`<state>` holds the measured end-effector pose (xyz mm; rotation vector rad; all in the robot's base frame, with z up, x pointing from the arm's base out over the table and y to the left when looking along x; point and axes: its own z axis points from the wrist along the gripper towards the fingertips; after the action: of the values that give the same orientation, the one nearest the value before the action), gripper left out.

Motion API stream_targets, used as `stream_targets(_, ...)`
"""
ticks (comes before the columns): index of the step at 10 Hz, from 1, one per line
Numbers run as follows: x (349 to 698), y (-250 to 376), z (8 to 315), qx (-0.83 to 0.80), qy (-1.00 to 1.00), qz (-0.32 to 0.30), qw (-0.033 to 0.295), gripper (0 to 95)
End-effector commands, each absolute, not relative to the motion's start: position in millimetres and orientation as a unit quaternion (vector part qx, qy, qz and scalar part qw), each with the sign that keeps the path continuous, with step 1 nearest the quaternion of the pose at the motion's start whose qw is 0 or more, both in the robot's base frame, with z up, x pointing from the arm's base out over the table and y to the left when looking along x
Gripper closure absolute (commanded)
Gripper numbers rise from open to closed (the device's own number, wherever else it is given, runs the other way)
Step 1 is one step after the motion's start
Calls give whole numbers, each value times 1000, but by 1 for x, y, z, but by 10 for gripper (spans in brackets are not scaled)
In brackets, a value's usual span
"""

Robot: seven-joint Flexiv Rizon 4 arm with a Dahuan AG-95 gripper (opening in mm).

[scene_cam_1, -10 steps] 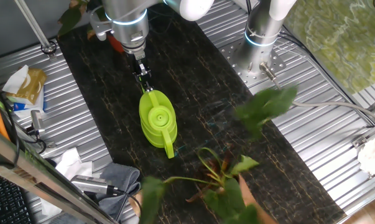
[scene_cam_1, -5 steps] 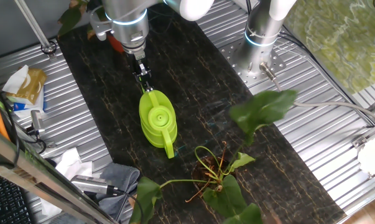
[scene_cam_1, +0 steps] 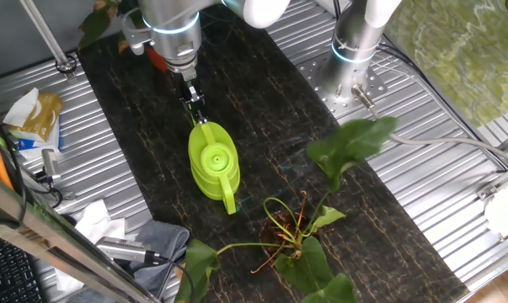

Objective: Water the plant

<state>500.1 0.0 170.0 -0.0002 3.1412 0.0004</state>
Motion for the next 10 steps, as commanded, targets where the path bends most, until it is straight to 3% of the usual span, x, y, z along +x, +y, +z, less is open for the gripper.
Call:
stream_targets(1,500,0,171,-108,993,5,41,760)
stream_targets(7,507,7,187,-128,991,-11,33,760)
stream_targets(10,513,10,193,-181,982,-53,30,760)
